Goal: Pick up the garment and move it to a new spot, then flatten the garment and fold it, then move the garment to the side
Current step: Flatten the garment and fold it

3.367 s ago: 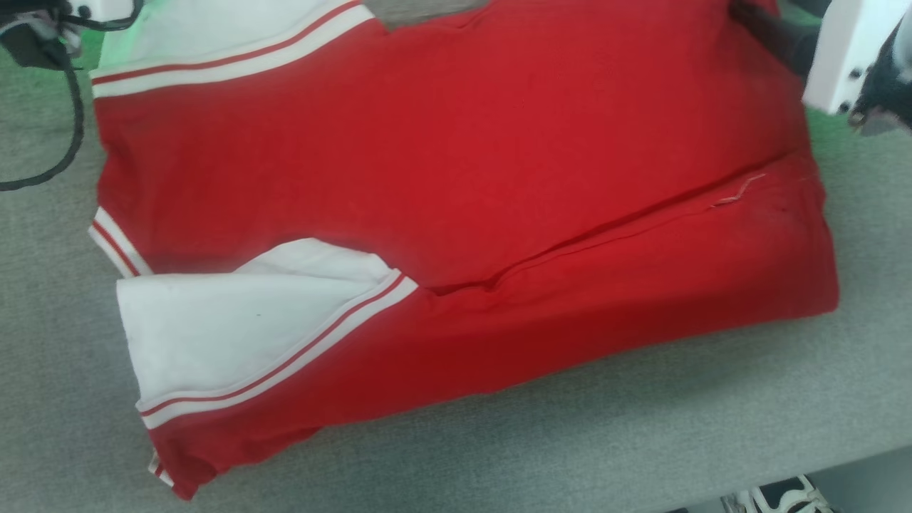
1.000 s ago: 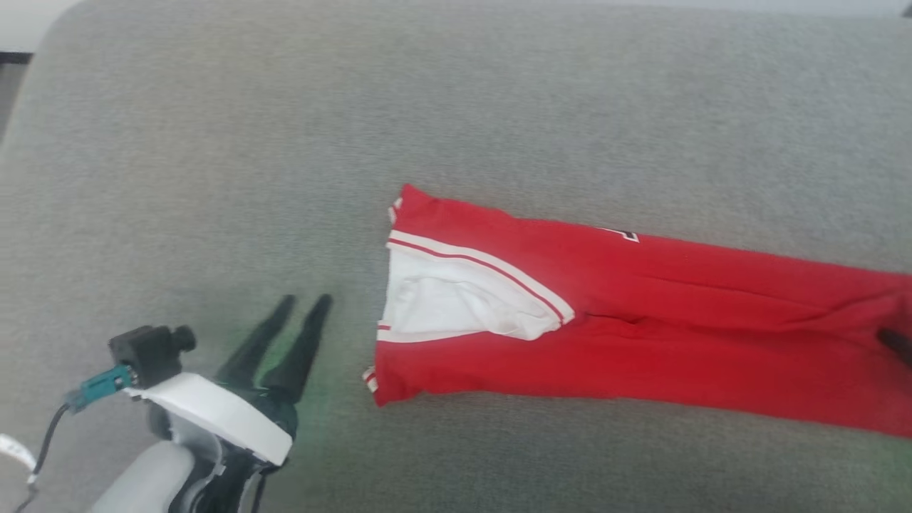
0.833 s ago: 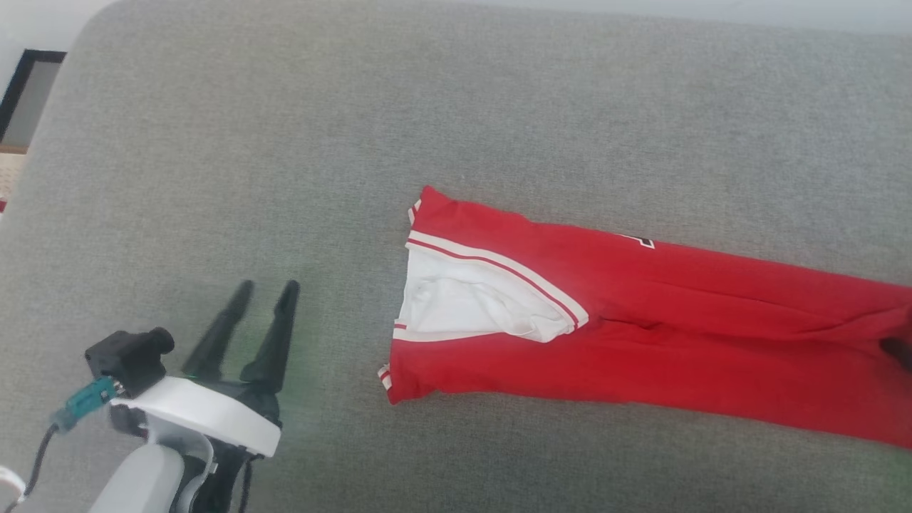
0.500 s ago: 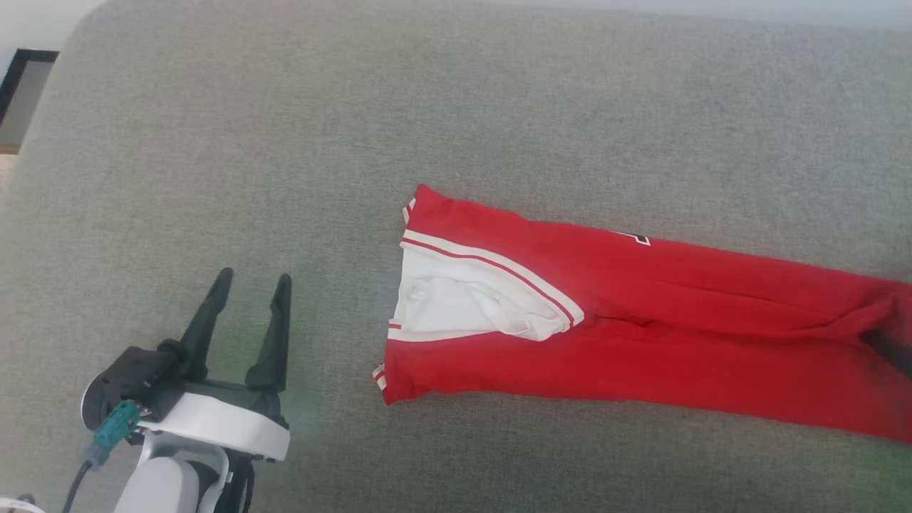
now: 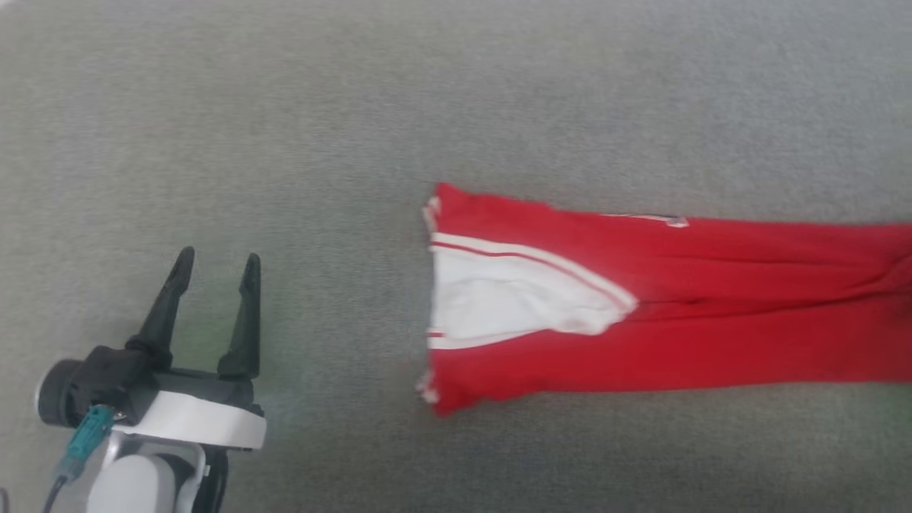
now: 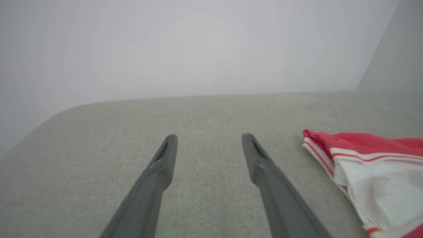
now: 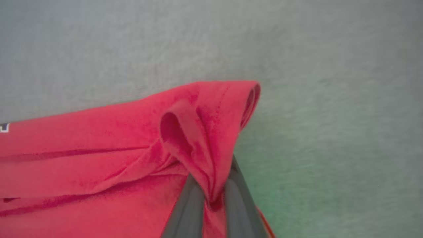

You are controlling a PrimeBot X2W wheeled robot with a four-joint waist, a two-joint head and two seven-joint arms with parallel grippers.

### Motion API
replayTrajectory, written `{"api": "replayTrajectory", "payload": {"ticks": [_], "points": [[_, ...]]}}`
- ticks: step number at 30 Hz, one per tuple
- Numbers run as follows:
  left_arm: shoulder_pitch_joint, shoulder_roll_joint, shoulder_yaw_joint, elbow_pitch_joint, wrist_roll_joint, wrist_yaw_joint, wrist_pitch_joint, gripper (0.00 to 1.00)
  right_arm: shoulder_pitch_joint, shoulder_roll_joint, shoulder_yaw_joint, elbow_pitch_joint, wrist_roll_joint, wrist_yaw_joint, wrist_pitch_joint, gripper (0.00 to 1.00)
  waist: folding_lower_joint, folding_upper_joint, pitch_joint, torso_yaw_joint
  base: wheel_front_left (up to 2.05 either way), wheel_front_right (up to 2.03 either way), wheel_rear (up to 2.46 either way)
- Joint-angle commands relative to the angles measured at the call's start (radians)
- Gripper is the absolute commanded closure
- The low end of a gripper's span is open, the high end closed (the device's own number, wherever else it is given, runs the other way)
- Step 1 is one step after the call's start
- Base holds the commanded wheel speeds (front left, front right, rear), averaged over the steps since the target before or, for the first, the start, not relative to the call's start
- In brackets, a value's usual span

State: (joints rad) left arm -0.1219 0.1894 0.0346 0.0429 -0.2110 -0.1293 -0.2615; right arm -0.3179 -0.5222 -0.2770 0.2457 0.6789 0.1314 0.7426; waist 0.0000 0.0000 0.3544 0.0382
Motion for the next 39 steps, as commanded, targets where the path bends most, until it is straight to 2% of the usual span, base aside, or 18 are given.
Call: {"api": "replayTrajectory", "payload": {"ticks": [1, 10, 14, 19, 30, 35, 39], "points": [[-0.01, 0.005, 0.008, -0.019, 0.016, -0.001, -0.005, 0.0, -0.022, -0.021, -0.037, 0.008, -0.008, -0.001, -0.023, 1.0, 0.0, 0.0, 0.027, -0.034, 0.0, 0.0, 0.0], [-0.043, 0.028, -0.012, -0.063, 0.015, -0.001, -0.005, 0.0, -0.093, -0.127, -0.196, 0.127, -0.093, -0.001, -0.141, 1.0, 0.0, 0.0, 0.064, -0.074, 0.0, 0.0, 0.0], [-0.046, 0.026, -0.023, -0.061, 0.022, -0.001, -0.005, 0.0, -0.115, -0.139, -0.194, 0.162, -0.094, -0.001, -0.163, 1.0, 0.0, 0.0, 0.055, -0.075, 0.0, 0.0, 0.0], [-0.025, 0.012, -0.037, -0.04, 0.015, -0.001, -0.005, 0.0, -0.076, -0.117, -0.085, 0.091, -0.055, -0.001, -0.153, 1.0, 0.0, 0.0, 0.016, -0.069, 0.0, 0.0, 0.0], [0.027, -0.016, -0.044, -0.016, -0.005, -0.001, -0.005, 0.0, 0.035, -0.048, 0.225, -0.287, 0.042, -0.001, -0.031, 1.0, 0.0, 0.0, -0.068, -0.008, 0.0, 0.0, 0.0], [0.03, -0.021, -0.071, -0.014, -0.008, -0.001, -0.005, 0.0, 0.025, -0.019, 0.351, -0.356, 0.034, -0.001, 0.007, 1.0, 0.0, 0.0, -0.082, 0.04, 0.0, 0.0, 0.0], [0.029, -0.029, -0.089, -0.008, -0.011, -0.002, -0.005, 0.0, -0.002, 0.005, 0.437, -0.36, 0.021, -0.001, 0.023, 1.0, 0.0, 0.0, -0.088, 0.076, 0.0, 0.0, 0.0]]}}
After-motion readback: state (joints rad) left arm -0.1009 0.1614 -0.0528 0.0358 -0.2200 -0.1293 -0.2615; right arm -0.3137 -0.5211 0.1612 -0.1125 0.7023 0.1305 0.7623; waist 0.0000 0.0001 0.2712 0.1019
